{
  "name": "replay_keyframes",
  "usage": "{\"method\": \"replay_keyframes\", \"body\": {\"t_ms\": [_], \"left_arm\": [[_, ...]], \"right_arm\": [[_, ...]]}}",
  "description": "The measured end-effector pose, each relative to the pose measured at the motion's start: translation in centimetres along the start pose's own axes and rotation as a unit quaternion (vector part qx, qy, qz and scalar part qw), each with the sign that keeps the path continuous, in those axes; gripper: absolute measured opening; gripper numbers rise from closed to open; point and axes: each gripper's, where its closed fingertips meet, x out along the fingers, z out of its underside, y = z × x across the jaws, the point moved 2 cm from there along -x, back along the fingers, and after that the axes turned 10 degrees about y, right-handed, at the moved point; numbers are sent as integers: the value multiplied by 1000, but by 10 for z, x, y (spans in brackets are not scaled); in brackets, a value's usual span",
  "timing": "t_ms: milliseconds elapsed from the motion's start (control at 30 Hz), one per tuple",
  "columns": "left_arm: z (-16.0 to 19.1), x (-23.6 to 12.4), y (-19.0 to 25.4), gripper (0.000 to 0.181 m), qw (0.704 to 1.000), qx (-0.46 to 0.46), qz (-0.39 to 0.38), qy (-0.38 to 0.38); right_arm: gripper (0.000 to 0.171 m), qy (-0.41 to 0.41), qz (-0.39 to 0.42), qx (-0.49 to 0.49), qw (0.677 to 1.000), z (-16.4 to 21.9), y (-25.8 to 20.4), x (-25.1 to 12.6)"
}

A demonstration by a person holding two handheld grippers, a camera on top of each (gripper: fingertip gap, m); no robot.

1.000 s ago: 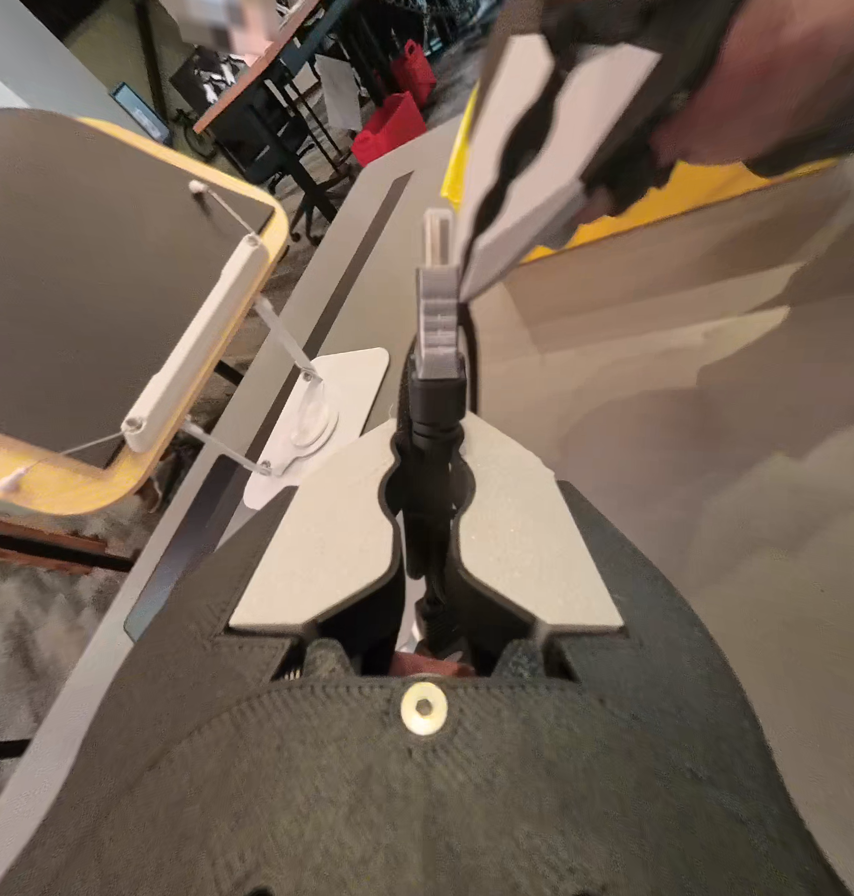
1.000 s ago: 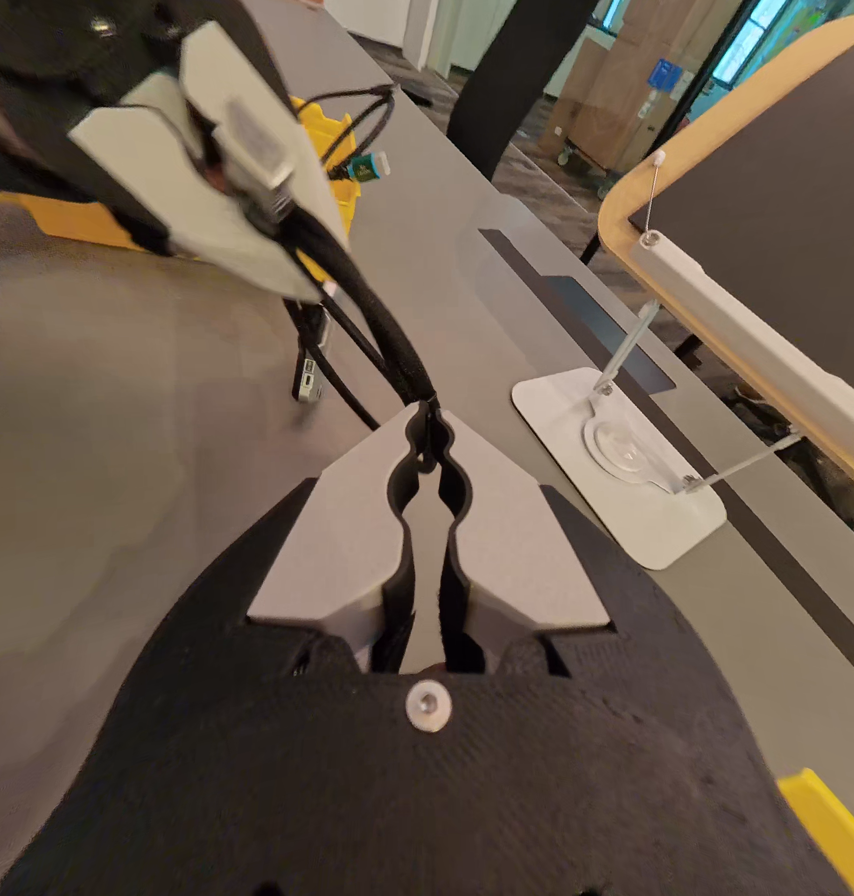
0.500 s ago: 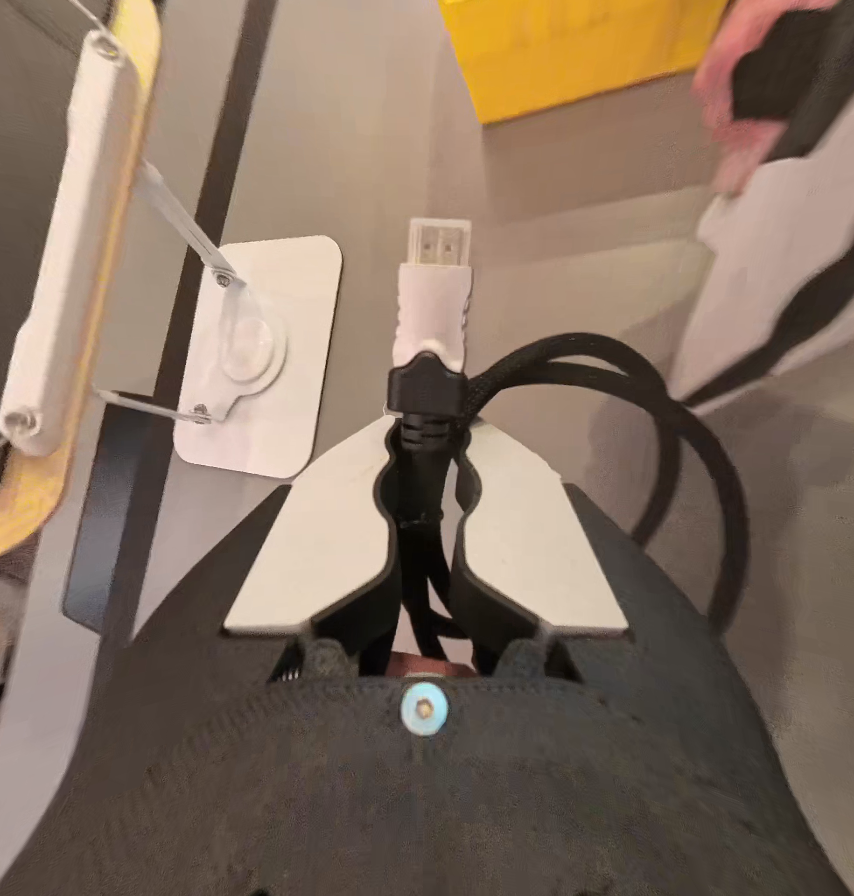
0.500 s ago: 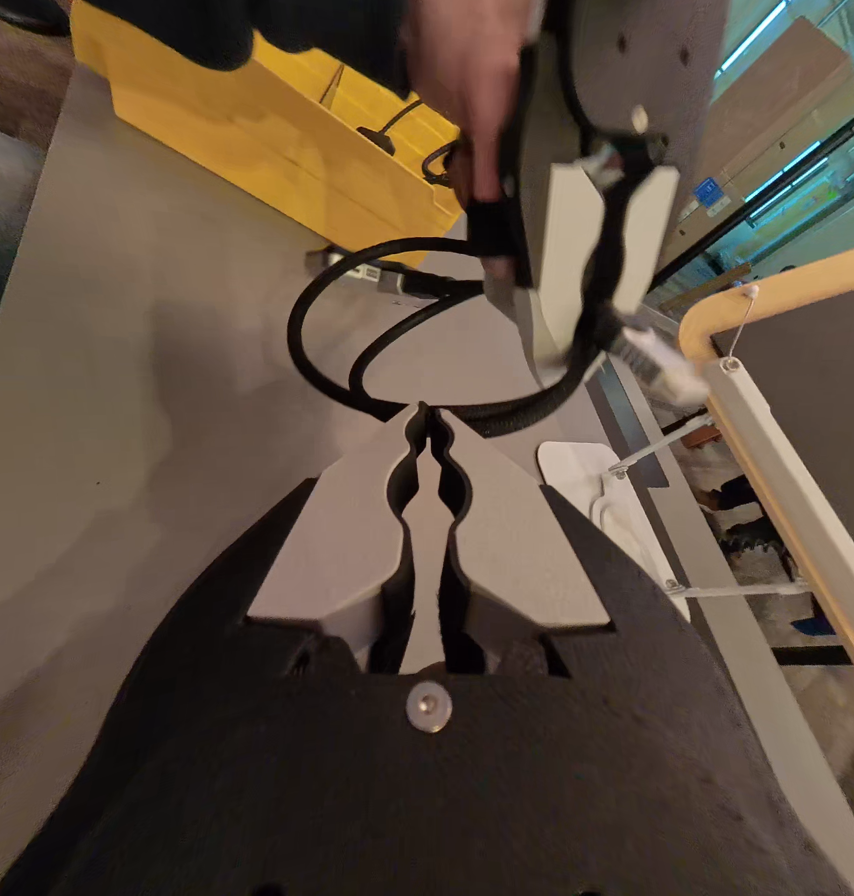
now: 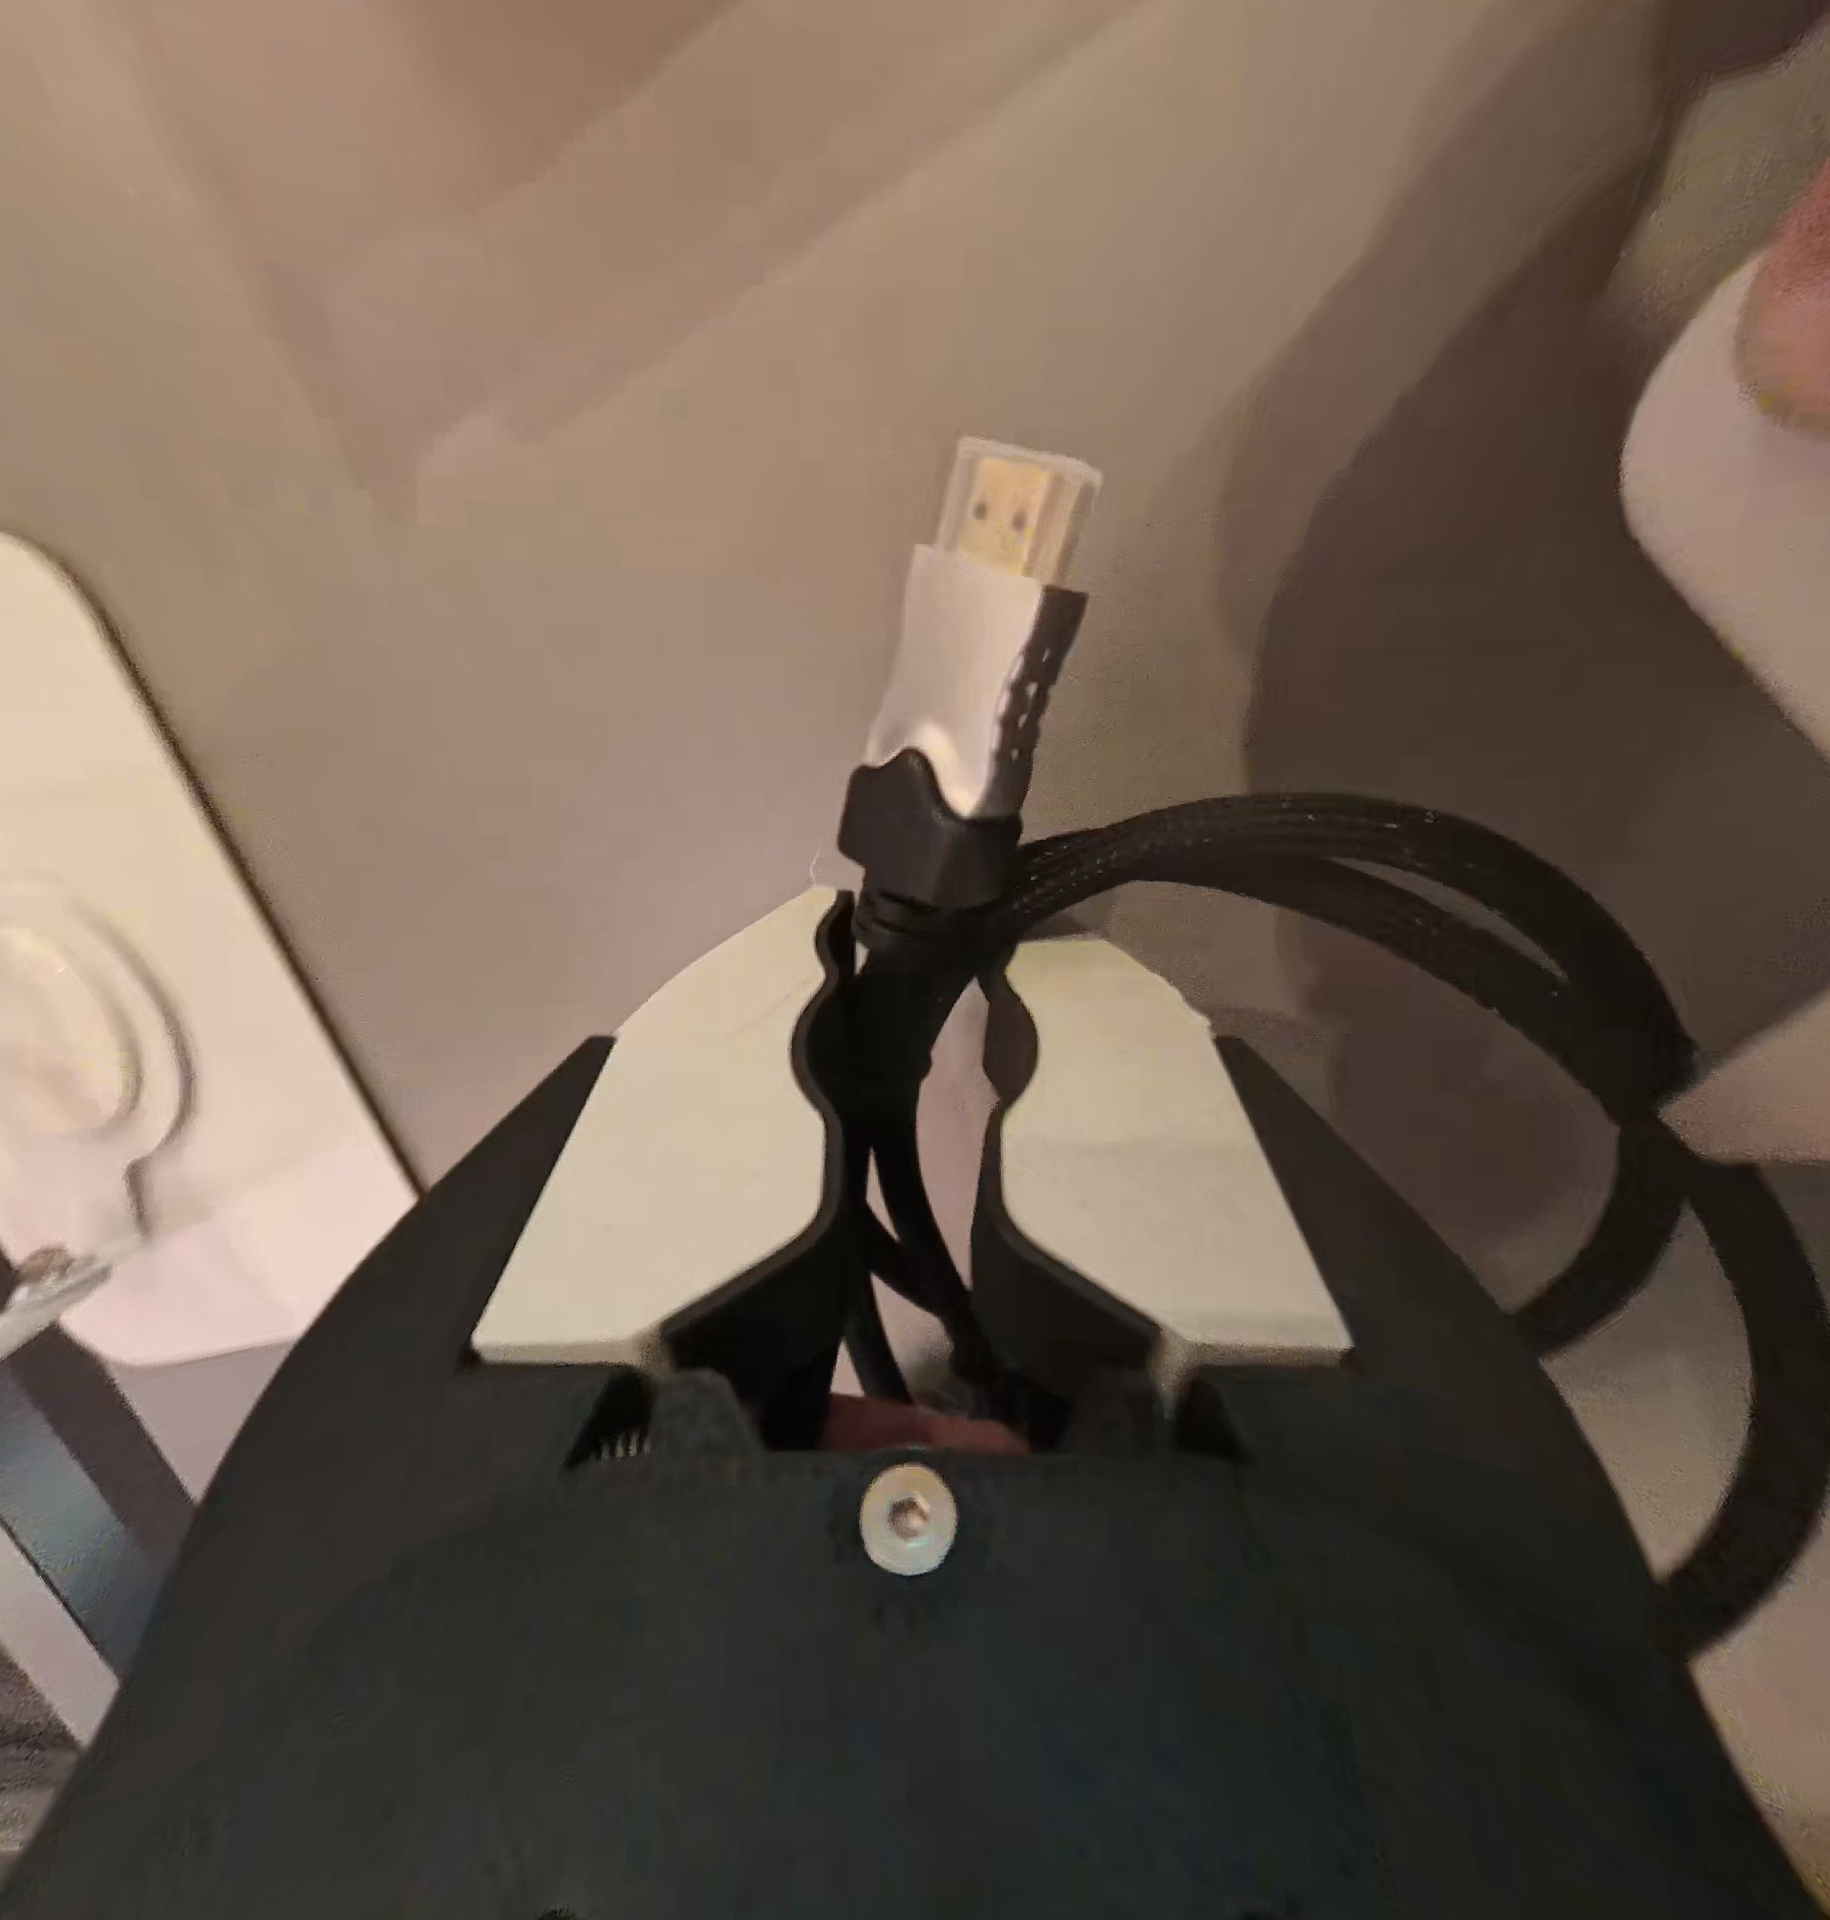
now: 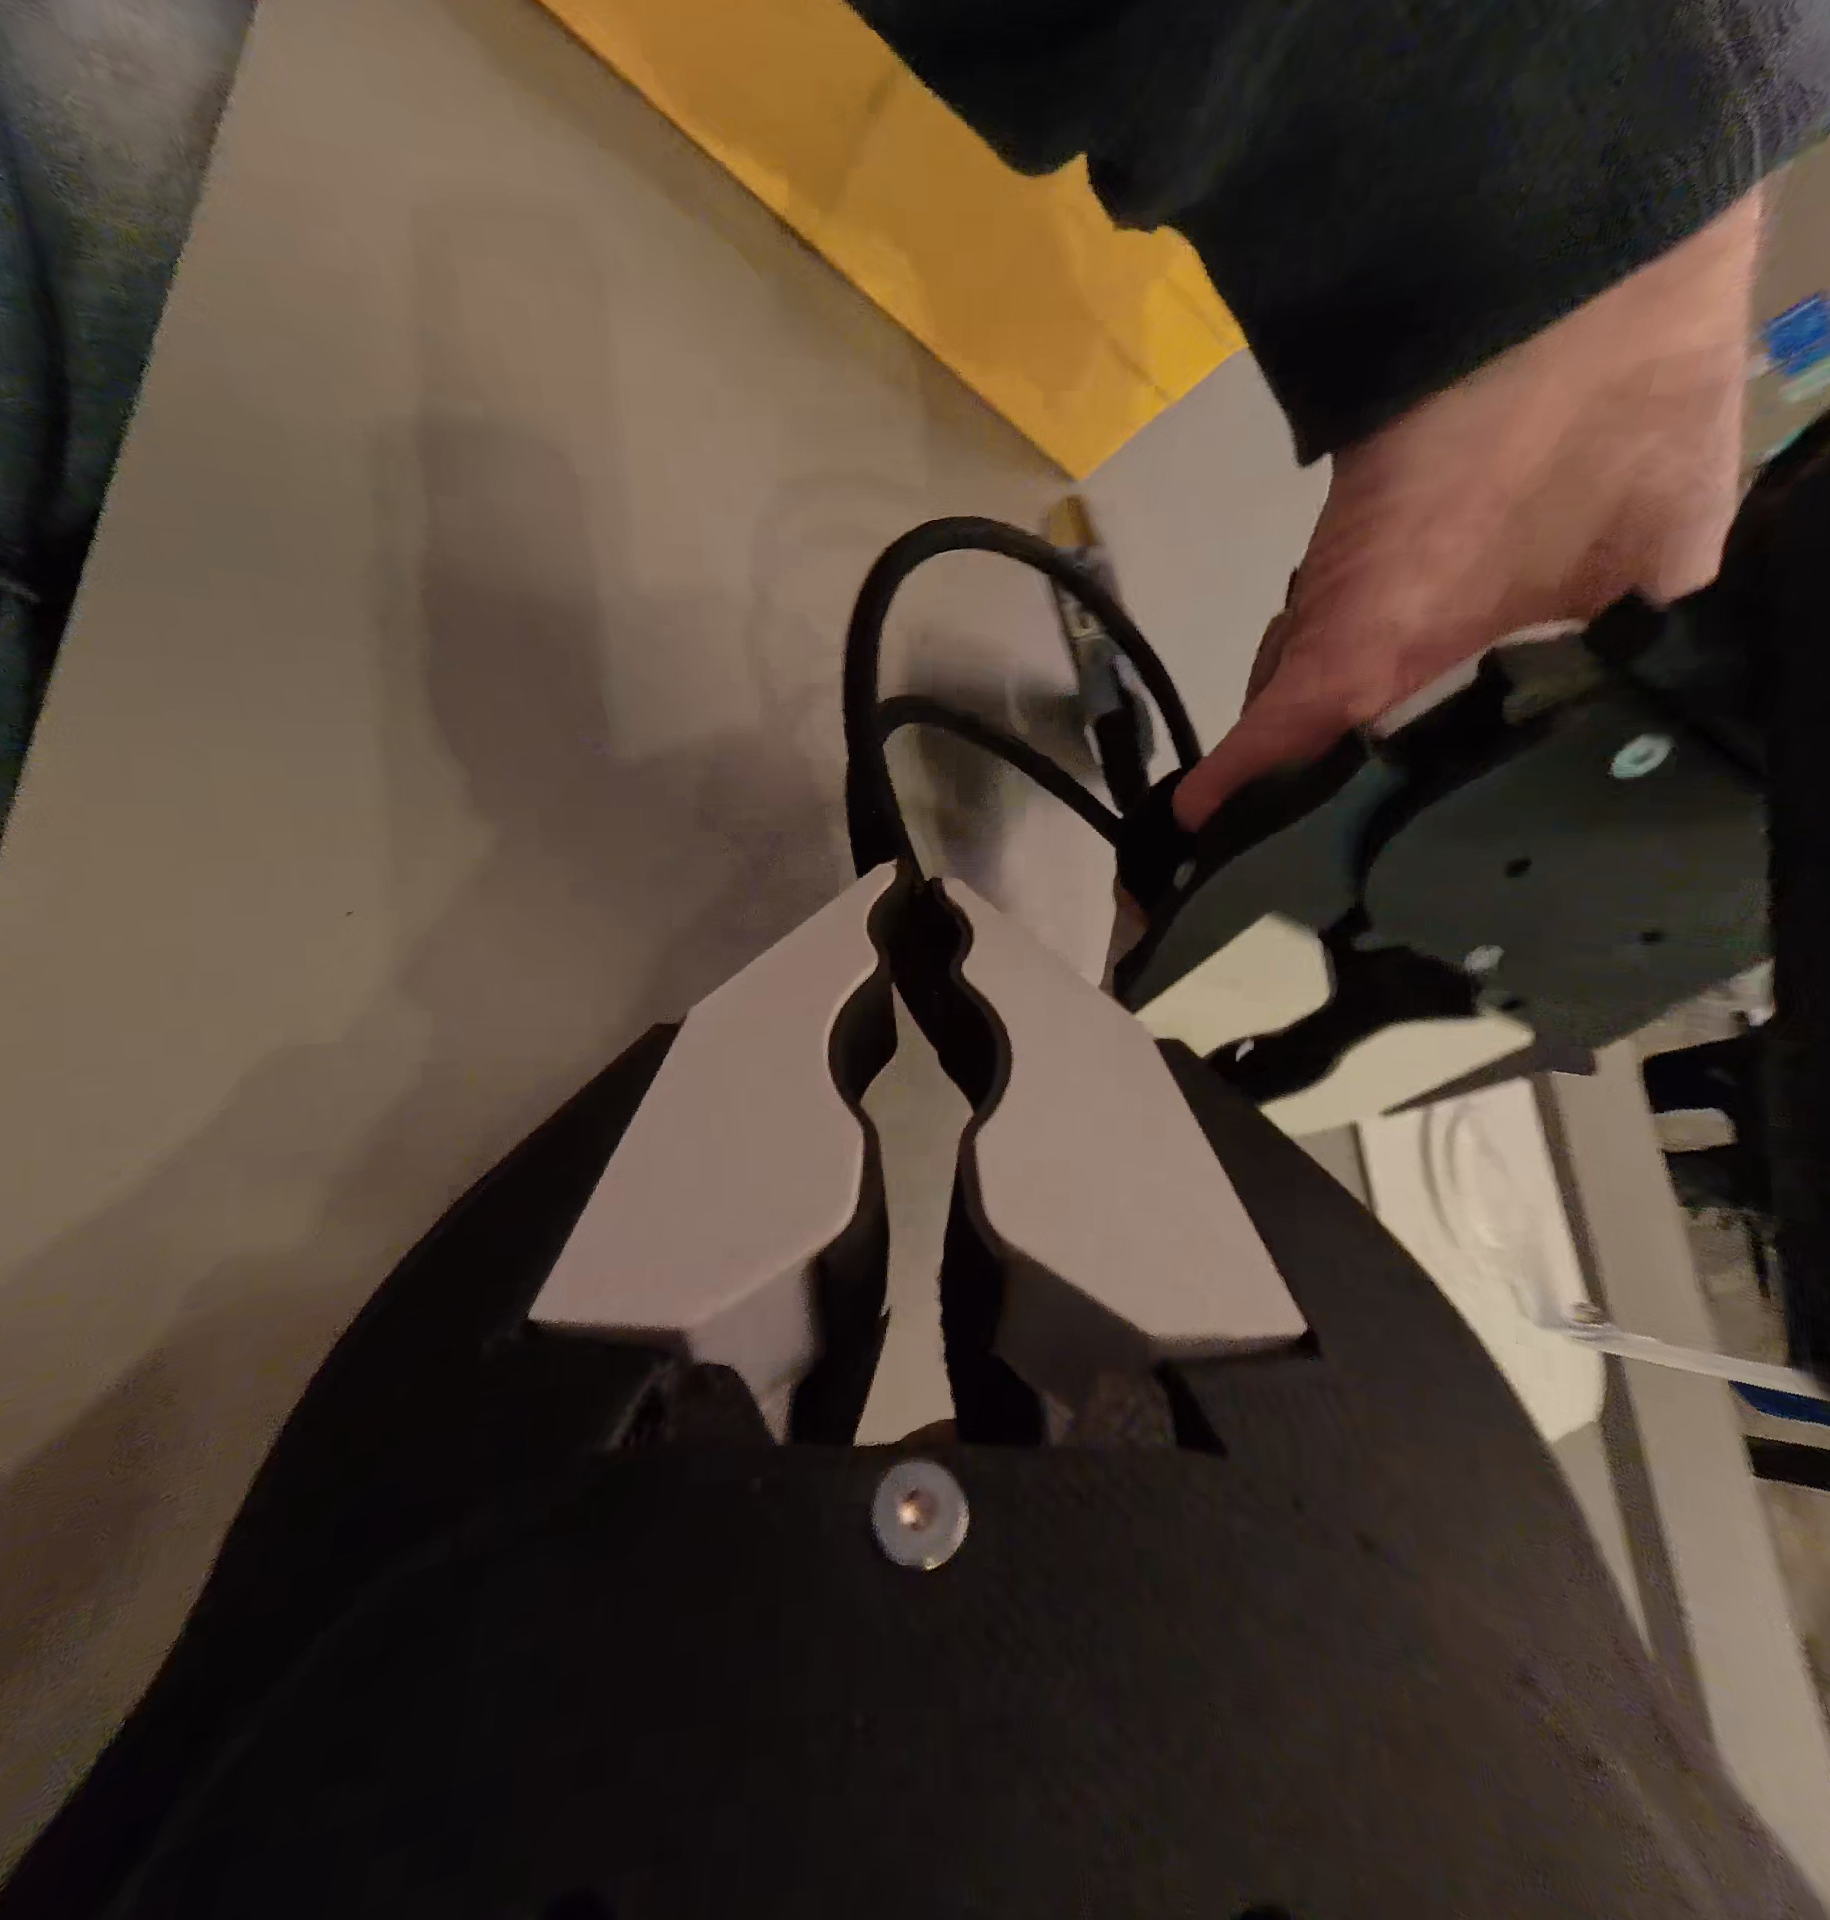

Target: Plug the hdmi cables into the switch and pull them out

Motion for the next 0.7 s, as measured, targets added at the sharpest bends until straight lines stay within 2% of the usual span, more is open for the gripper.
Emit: {"method": "replay_keyframes", "body": {"t_ms": [33, 133, 233, 333, 400, 467, 567, 667, 700], "left_arm": [[0, 8, 5, 26, 1000, 4, 9, -8], [2, 18, 17, 60, 999, -4, 36, -26], [3, 8, 14, 75, 999, -27, 20, -23], [-1, -20, 16, 78, 999, -39, -16, 2], [-4, -46, 27, 67, 998, -30, -56, 19], [-17, -64, 61, 57, 995, -41, -60, 67], [1, -52, 107, 64, 997, -26, -75, 26], [21, -24, 115, 74, 992, -19, -124, -11], [25, -19, 112, 72, 989, -7, -146, -20]], "right_arm": [[0, -2, -7, 11, 1000, 2, -3, 1], [0, -23, -18, 39, 999, 15, -11, 5], [0, -29, -13, 76, 997, 25, -12, 4], [0, -32, -6, 108, 994, 35, -8, 1], [0, -29, -1, 128, 991, 39, -3, -2], [0, -12, 2, 149, 989, 37, 1, -5], [0, 23, 3, 172, 985, 30, 8, -10], [0, 70, -12, 196, 978, 17, 11, -16], [0, 78, -19, 191, 978, 13, 10, -17]]}}
